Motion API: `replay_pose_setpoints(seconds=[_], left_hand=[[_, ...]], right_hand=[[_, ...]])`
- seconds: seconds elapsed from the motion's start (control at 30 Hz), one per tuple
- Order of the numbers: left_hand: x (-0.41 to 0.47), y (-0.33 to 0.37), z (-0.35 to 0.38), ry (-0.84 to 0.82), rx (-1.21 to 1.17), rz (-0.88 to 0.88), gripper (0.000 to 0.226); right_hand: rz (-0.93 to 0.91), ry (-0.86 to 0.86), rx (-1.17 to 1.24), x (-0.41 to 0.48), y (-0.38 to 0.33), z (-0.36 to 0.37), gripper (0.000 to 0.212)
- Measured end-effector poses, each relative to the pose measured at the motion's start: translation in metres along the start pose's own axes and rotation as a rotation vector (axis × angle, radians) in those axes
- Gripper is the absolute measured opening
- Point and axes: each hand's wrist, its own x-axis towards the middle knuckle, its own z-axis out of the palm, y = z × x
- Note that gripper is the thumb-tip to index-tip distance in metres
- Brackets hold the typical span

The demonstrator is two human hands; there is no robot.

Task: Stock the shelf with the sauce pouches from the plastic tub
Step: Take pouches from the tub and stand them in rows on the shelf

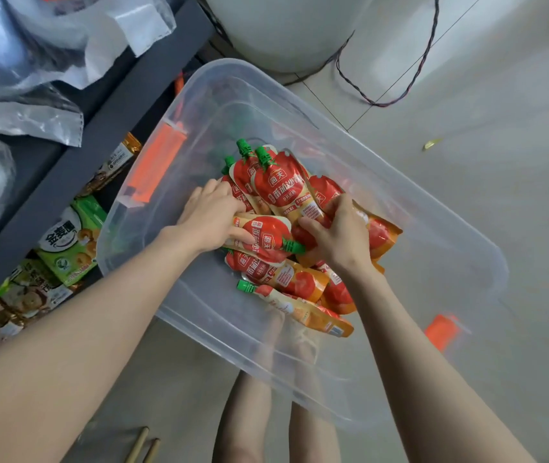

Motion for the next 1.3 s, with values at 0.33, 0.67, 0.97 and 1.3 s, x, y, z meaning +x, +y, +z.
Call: replay_pose_setpoints(seconds=[0.33,0.67,0.97,1.3], left_hand=[[-0.118,0.039,-0.036,0.235,-0.454,0.067,0.030],[-0.357,0.112,-0.109,0.708,-1.370,-0.117,0.010],[-0.557,0.122,-0.147,1.128,-1.730,-0.253,0.029],[-0.688,0.065,-0.187,1.541,-1.576,-0.153,0.023]], right_hand=[[-0.051,-0.037,0.391,-0.101,-0.011,-0.091,0.008],[-0.282,-0.218,0.532,-0.277,-0.100,-0.167,0.021],[-0.704,-0.465,0.506,-0.437,-0.225,-0.174,0.023],[-1.046,-0.609,0.398,-0.545,-0.364,-0.136,0.015]])
